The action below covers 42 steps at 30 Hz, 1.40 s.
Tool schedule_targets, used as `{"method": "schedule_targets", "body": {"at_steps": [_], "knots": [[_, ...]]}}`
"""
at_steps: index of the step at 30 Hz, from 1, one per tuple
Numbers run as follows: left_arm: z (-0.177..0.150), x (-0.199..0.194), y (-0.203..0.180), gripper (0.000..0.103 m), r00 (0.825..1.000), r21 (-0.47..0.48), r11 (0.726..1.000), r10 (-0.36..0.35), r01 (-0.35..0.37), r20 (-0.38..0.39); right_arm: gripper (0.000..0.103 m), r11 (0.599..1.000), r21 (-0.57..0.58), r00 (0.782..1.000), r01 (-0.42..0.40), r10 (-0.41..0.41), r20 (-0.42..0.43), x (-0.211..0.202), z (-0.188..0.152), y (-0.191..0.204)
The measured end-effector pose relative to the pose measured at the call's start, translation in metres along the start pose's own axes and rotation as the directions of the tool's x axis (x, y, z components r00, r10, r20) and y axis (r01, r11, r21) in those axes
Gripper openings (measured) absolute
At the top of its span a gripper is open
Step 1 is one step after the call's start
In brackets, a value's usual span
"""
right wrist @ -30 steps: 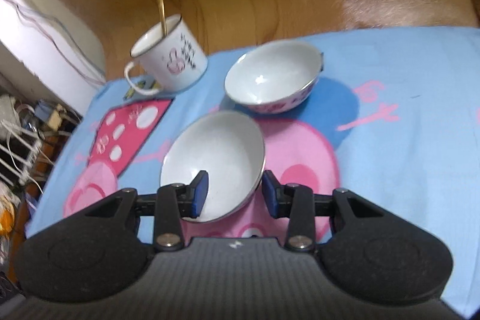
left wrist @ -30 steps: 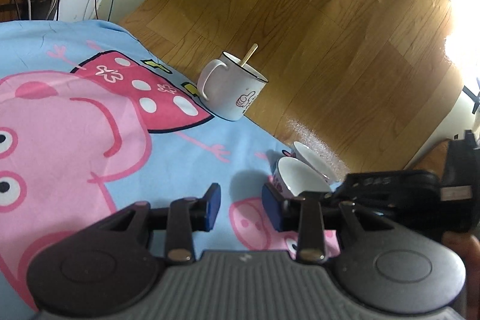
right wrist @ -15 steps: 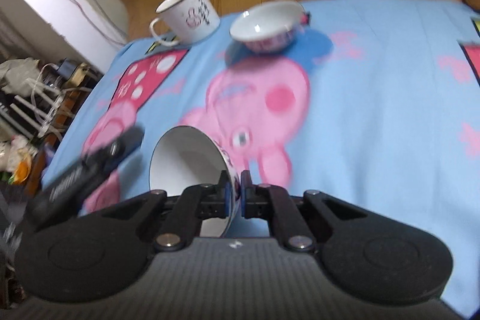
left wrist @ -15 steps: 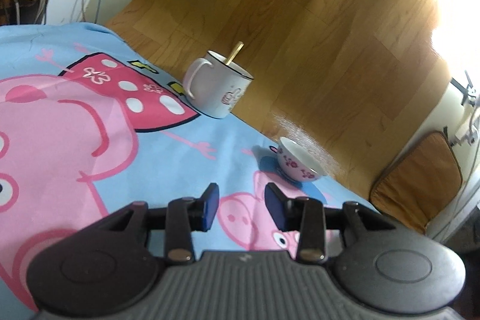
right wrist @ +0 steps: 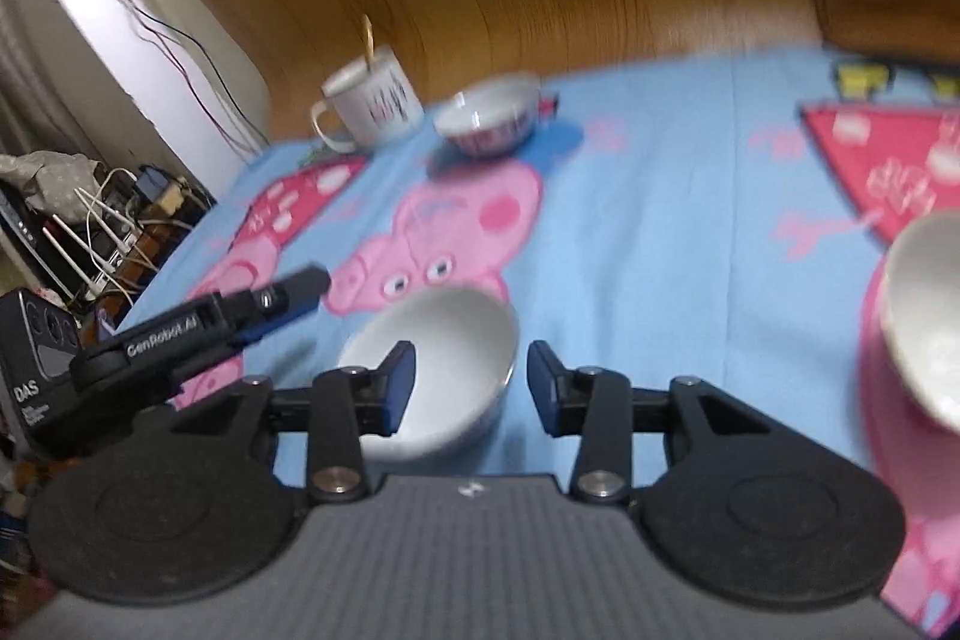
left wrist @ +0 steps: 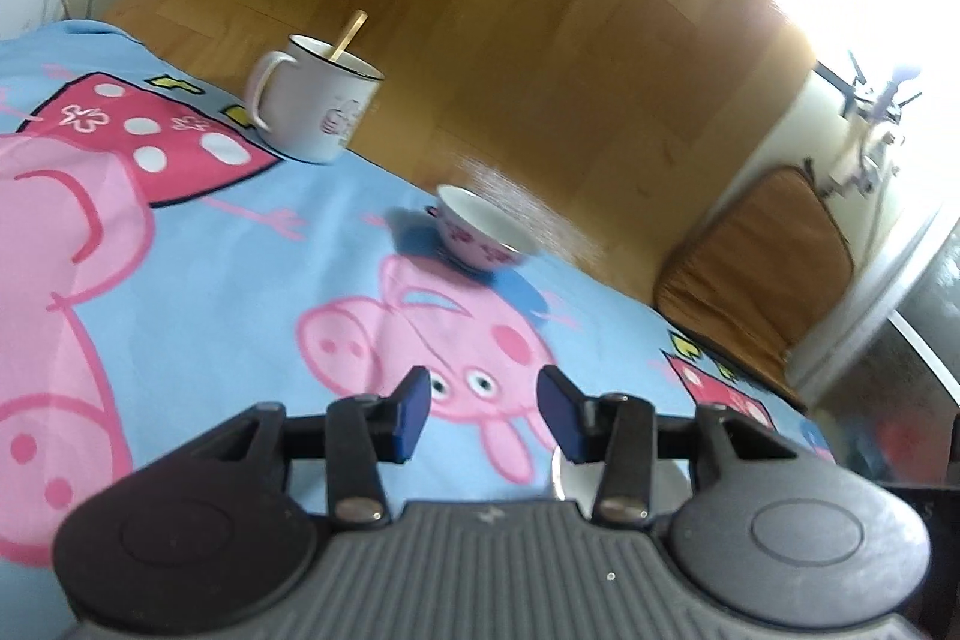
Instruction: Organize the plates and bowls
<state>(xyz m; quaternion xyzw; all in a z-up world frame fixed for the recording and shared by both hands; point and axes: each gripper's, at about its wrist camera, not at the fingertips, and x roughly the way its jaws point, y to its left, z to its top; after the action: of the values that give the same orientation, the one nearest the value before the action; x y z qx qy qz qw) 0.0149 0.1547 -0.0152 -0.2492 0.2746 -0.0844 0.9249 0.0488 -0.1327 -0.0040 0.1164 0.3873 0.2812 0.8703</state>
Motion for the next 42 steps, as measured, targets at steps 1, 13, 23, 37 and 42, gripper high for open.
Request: {"method": "schedule_targets", "body": {"at_steps": [1,13,23,37,42], "knots": [[0.000,-0.002,-0.002,0.040,1.000,0.001,1.000,-0.005,0.005,-0.009,0.045,1.000,-0.014,1.000,0.006,-0.006,0.024,-0.004,-0.002,0.001],[-0.001,0.005,-0.027,0.038,0.989,0.042,0.999,-0.004,0.010,-0.145,0.045,1.000,0.004,0.997,0.023,-0.023,0.069,0.001,-0.011,-0.011],[-0.015,0.033,-0.035,0.016,0.971,0.075,0.997,0.027,-0.009,-0.238,0.037,1.000,0.010,1.000,0.004,-0.005,0.022,0.013,-0.015,-0.010],[-0.003,0.053,-0.127,0.011,0.967,0.189,0.968,-0.124,0.167,-0.222,0.008,0.980,-0.045,0.934,0.196,-0.172,0.311,-0.056,-0.029,-0.022],[-0.018,0.090,-0.185,0.012,0.941,0.268,0.927,-0.185,0.263,-0.284,0.008,0.940,0.041,0.850,0.339,-0.325,0.415,-0.095,-0.041,-0.053]]}}
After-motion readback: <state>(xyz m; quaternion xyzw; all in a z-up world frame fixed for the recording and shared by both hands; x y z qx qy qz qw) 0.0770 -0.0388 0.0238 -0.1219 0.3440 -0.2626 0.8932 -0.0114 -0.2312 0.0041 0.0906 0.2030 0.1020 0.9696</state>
